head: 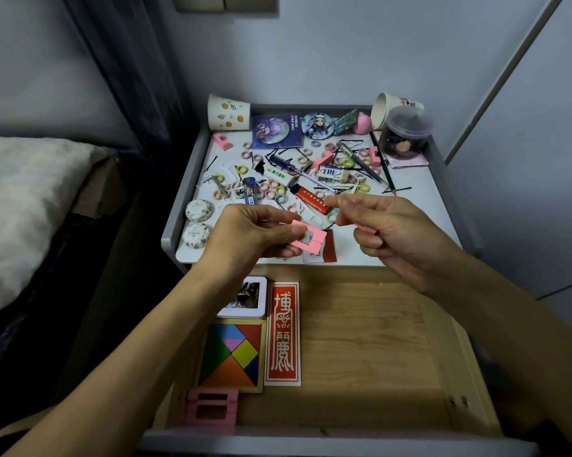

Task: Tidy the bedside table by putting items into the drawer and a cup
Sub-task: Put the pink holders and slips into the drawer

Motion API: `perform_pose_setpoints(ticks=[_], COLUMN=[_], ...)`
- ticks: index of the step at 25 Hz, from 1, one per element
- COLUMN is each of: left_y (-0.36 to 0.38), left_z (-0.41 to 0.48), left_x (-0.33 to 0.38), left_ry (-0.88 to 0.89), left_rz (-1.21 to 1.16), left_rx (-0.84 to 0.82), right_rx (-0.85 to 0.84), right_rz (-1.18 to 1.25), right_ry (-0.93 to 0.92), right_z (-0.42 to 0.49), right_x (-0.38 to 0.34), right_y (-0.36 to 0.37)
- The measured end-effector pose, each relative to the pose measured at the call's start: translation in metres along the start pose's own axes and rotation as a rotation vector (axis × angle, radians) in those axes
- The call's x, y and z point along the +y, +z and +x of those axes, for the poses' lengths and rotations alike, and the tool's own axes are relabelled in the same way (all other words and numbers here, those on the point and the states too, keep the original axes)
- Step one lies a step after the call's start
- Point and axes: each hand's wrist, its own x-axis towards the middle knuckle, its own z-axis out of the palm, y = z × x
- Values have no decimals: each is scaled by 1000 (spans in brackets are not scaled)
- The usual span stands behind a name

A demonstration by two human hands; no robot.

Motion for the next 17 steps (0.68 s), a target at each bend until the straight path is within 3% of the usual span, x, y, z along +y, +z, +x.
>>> perform_pose_setpoints(ticks=[7,11,17], left_y=[4,8,17], left_z=[-2,-2,-3], left_x=[1,-1,-8], left_ry=[-3,15,91], left_rz=[-7,12,36], left_rx=[-1,-4,-3], right_rx=[0,69,176], right_rz=[34,-261,-219], right_ry=[-52,-246,-318], right_z=[7,1,-3], right_x=[5,7,18], right_y=[1,9,27])
